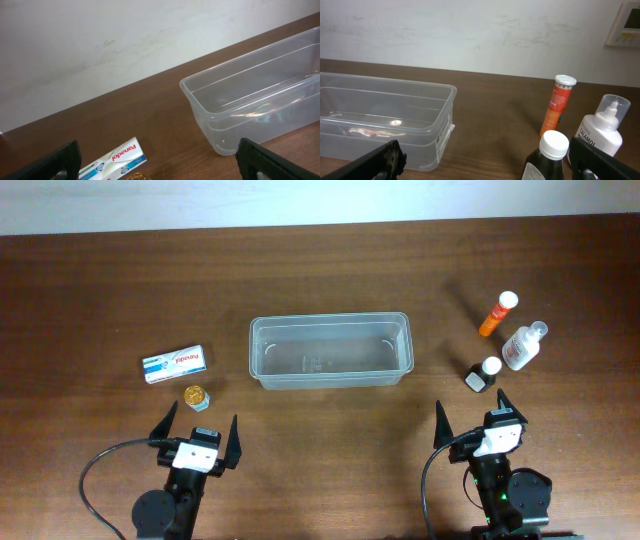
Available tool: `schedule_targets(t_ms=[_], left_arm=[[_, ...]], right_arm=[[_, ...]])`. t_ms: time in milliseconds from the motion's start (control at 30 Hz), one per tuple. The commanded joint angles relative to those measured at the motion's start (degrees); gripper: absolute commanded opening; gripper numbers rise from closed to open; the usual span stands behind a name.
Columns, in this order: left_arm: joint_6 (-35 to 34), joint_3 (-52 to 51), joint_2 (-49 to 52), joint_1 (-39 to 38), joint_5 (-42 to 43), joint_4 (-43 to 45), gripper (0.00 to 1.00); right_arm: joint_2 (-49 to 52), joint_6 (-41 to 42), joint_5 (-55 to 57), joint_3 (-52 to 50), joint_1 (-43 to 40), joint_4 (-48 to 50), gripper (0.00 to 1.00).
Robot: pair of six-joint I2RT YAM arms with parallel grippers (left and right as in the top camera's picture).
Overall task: Pack container
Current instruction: 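Move the right gripper toward the white pump bottle on the right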
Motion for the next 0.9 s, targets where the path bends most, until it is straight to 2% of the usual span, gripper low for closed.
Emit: schedule_targets(t_ms=[0, 867], left_arm=[[-0.17, -0.44, -0.55, 0.35, -0.42, -0.02, 0.99], [-0.20, -0.44, -0.55, 0.35, -0.42, -0.02, 0.99]], right_arm=[[-0.52, 0.07, -0.81, -0.26, 0.33, -0.28, 0.98], [-0.52, 1.05, -0.98, -0.04, 0.33, 0.59, 0.98]])
